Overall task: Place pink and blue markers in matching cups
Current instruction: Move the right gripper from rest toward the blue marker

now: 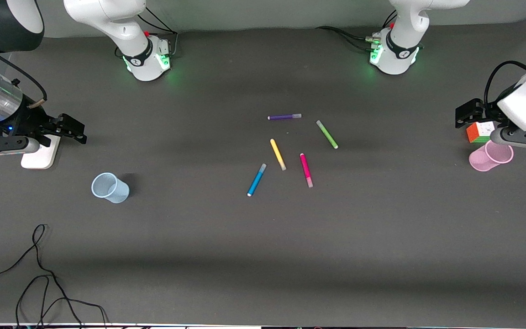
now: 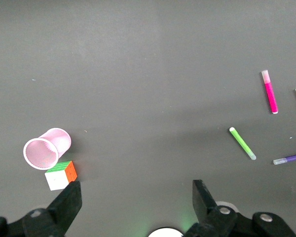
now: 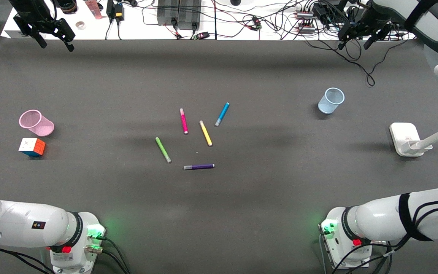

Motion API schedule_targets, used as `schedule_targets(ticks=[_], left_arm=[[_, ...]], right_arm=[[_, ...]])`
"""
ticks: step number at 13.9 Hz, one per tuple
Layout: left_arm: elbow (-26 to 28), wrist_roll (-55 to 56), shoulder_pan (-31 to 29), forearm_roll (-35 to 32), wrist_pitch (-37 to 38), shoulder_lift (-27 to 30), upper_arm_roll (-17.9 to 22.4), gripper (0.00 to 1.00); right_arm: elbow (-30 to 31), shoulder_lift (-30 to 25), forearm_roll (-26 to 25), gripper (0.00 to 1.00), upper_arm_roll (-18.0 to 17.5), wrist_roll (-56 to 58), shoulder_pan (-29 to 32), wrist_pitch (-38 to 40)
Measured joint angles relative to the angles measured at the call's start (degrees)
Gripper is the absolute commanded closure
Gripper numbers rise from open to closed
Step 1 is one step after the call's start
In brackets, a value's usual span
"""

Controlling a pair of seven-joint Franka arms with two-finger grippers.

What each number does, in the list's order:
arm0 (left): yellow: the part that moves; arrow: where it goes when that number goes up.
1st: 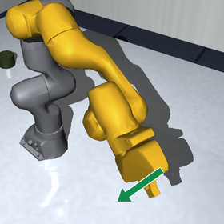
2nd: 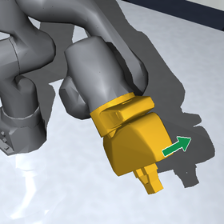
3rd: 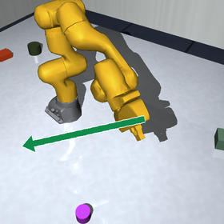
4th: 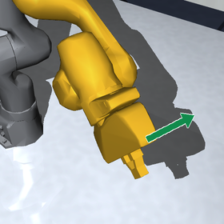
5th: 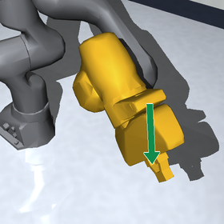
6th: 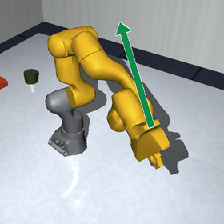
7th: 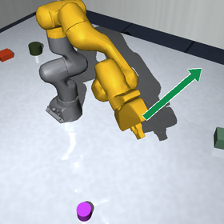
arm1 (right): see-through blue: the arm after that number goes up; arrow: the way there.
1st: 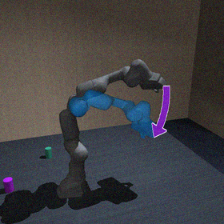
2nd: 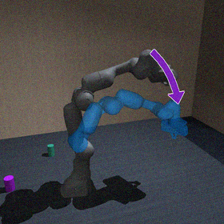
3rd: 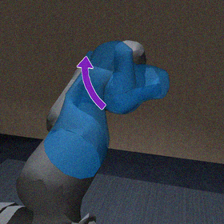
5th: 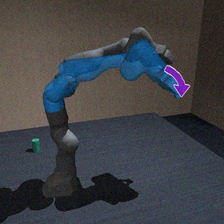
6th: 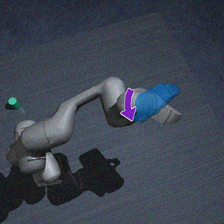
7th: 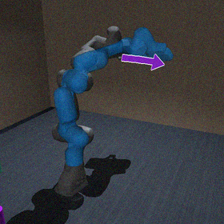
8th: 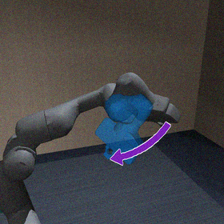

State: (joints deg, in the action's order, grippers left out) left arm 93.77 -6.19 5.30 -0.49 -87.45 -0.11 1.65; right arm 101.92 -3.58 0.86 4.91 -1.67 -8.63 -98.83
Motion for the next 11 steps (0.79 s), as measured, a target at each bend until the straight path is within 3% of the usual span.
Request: schedule_targets(ticks=[8,11], left_arm=[[0.00,-0.03,0.06,0.02,0.00,-0.03,0.00,0.00],[0.00,-0.04,0.07,0.02,0.00,-0.08,0.00,0.00]], right_arm=[[0.00,0.69,0.00,0.00,-0.02,0.00,-0.09,0.05],[-0.36,2.30,0.00,0.00,-0.15,-0.01,-2.71,0.15]])
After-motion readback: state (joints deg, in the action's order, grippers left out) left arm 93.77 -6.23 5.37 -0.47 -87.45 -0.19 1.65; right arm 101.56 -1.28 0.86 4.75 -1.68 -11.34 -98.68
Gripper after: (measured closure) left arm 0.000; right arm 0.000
